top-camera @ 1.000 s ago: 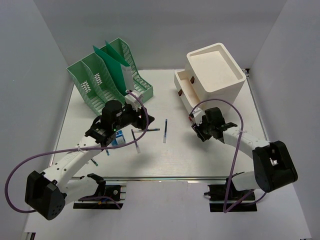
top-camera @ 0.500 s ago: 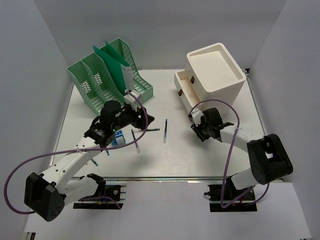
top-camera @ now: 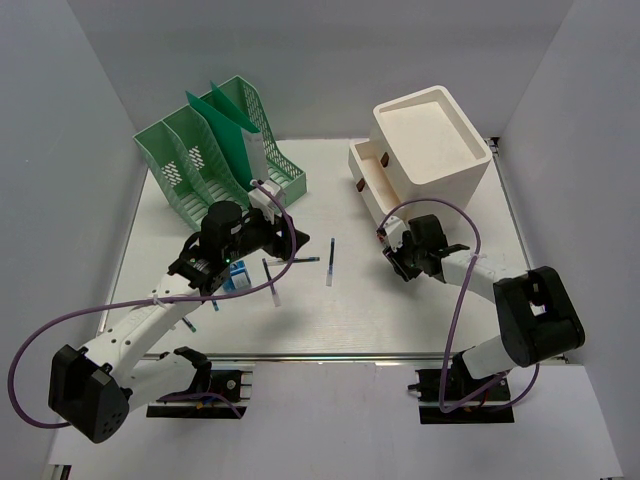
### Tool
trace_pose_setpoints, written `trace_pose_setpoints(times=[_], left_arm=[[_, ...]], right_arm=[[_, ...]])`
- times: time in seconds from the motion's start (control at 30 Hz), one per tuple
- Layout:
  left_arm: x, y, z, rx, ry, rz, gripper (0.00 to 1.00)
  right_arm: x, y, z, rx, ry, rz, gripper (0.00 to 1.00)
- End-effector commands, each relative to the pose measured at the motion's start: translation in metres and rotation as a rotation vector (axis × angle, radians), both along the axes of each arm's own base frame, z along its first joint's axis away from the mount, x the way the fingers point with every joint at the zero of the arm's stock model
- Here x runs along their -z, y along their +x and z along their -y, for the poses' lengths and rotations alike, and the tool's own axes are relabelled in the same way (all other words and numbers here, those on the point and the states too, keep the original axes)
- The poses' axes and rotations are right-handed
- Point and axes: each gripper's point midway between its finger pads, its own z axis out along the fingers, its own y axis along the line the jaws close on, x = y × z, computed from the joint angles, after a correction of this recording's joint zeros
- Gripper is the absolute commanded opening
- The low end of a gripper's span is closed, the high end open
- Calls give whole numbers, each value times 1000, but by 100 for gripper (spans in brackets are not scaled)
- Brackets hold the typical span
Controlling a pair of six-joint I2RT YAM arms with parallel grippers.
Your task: Organize the desk
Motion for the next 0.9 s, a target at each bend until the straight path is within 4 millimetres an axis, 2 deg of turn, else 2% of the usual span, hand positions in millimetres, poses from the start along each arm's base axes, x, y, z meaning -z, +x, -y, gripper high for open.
trace_pose_setpoints(times=[0.0, 0.2, 0.43, 0.53, 0.67, 0.73, 0.87], left_arm=[[-14, -4, 3, 27, -28, 47, 73], [-15, -5, 4, 37, -32, 50, 73], [-20, -8, 4, 45, -41, 63, 73], [-21, -9, 4, 47, -43, 68, 73], [-23, -10, 5, 56, -48, 72, 73], [-21, -10, 5, 57, -47, 67, 73], [-19, -10, 5, 58, -46, 65, 73]], right_arm=[[11, -5, 9, 19, -16, -48, 38], [16, -16, 11, -3, -27, -85, 30], [28, -29, 24, -11, -101, -141, 20], [26, -37, 24, -43, -103, -165, 16], [8, -44, 13, -102, -53, -158, 5], [-10, -42, 3, -134, 8, -132, 0], [-43, -47, -12, -205, 83, -113, 0]])
